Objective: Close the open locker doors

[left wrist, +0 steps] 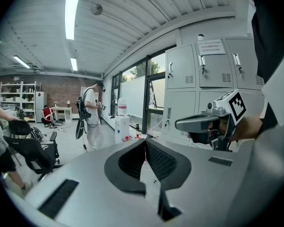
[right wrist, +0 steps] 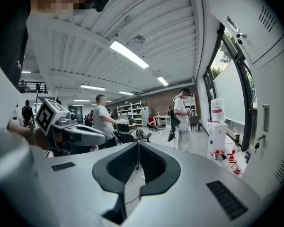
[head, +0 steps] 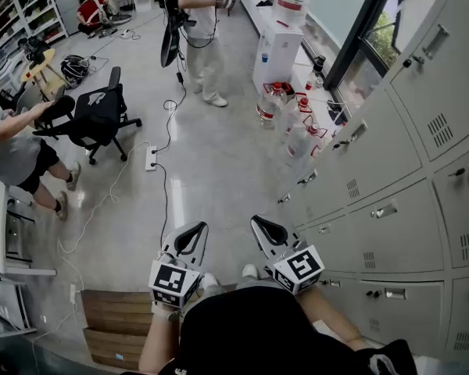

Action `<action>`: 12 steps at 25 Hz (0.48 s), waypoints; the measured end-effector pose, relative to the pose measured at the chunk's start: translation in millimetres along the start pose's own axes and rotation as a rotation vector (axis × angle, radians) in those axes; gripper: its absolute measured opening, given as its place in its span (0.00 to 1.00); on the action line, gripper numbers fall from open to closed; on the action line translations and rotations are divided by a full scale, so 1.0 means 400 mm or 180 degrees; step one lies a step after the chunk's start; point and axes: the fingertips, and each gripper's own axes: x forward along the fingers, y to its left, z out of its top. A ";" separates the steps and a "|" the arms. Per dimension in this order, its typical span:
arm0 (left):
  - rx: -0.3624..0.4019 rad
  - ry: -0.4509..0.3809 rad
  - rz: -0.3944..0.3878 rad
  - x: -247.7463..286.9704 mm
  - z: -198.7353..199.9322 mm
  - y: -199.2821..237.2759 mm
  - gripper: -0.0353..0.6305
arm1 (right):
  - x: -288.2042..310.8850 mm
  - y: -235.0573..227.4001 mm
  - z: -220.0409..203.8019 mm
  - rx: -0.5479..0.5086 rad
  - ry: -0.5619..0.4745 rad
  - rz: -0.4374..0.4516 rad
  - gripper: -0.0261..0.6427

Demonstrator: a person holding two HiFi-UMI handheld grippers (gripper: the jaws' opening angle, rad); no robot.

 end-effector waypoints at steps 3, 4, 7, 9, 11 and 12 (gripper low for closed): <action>0.0006 0.0002 0.0021 -0.003 0.003 -0.001 0.08 | 0.000 0.009 0.000 0.0003 -0.0013 0.0030 0.09; 0.0011 0.0002 0.0027 -0.004 0.004 -0.002 0.08 | -0.001 0.011 0.000 0.0006 -0.0018 0.0035 0.09; 0.0016 -0.0002 0.0033 -0.008 0.006 -0.007 0.08 | -0.007 0.010 -0.001 0.0019 -0.0019 0.0029 0.09; 0.0013 -0.0011 0.0035 -0.011 0.009 -0.012 0.08 | -0.012 0.007 0.000 0.0023 -0.0016 0.0018 0.09; 0.0013 -0.0010 0.0043 -0.016 0.011 -0.017 0.08 | -0.020 0.007 -0.002 0.0020 0.0010 0.0017 0.09; 0.0011 -0.0007 0.0048 -0.019 0.011 -0.021 0.08 | -0.024 0.008 -0.004 0.0018 0.0028 0.0018 0.09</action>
